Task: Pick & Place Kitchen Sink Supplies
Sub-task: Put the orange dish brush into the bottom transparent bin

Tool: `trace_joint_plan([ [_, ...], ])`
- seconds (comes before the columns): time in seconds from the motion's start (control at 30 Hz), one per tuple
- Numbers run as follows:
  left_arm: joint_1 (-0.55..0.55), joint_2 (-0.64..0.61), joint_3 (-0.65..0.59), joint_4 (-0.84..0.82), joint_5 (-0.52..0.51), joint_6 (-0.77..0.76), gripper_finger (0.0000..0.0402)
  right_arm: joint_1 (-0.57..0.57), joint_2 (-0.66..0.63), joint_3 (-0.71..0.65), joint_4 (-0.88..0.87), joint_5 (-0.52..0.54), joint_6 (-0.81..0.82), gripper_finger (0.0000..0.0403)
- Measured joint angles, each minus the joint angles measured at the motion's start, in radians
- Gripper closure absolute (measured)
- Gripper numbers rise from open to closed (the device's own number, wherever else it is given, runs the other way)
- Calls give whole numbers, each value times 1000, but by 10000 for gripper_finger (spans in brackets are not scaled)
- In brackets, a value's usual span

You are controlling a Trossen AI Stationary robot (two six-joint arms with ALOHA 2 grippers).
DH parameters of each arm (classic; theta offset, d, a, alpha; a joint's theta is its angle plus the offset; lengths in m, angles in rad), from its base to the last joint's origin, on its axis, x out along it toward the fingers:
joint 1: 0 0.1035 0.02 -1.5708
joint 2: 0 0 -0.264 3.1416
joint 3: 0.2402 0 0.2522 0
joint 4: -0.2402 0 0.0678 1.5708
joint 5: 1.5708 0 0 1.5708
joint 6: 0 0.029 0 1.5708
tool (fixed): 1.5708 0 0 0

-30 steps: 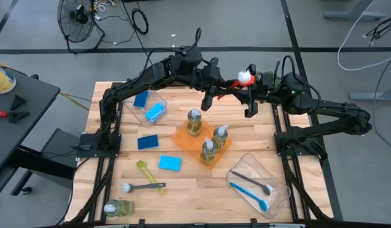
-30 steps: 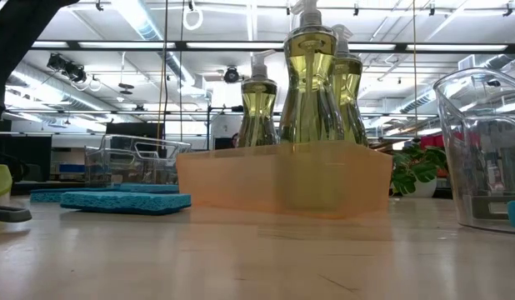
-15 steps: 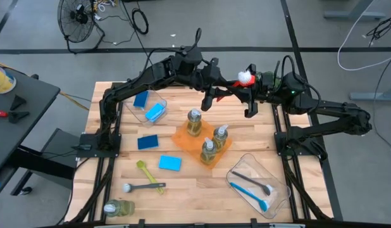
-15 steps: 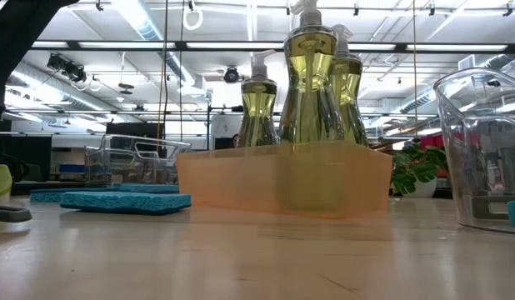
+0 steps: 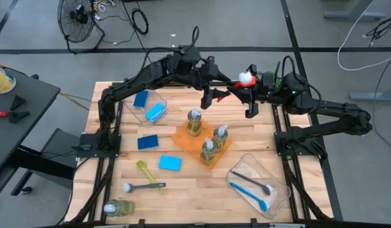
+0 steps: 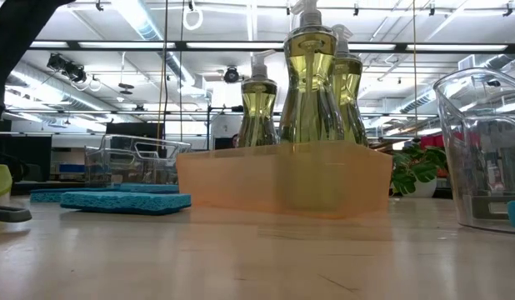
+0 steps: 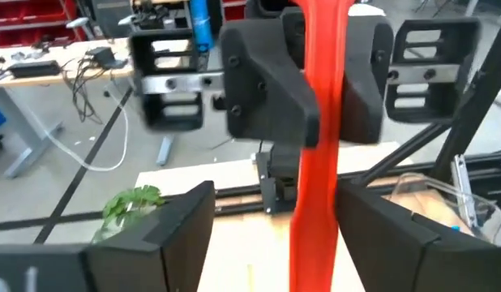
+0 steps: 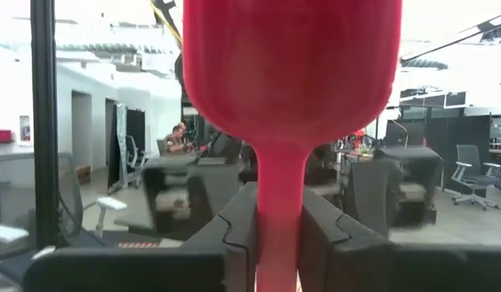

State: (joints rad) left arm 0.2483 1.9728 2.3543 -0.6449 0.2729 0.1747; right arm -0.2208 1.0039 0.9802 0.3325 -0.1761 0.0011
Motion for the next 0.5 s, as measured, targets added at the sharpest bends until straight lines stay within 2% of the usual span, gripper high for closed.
trace_joint_plan([
  [0.23, 35, -71, 2, -183, -83, 30, 145, 1, -44, 0, -127, -4, -37, 347],
  [0.5, 98, -168, 2, -406, -93, 42, 154, 1, -80, 0, -356, -1, -27, 346],
])
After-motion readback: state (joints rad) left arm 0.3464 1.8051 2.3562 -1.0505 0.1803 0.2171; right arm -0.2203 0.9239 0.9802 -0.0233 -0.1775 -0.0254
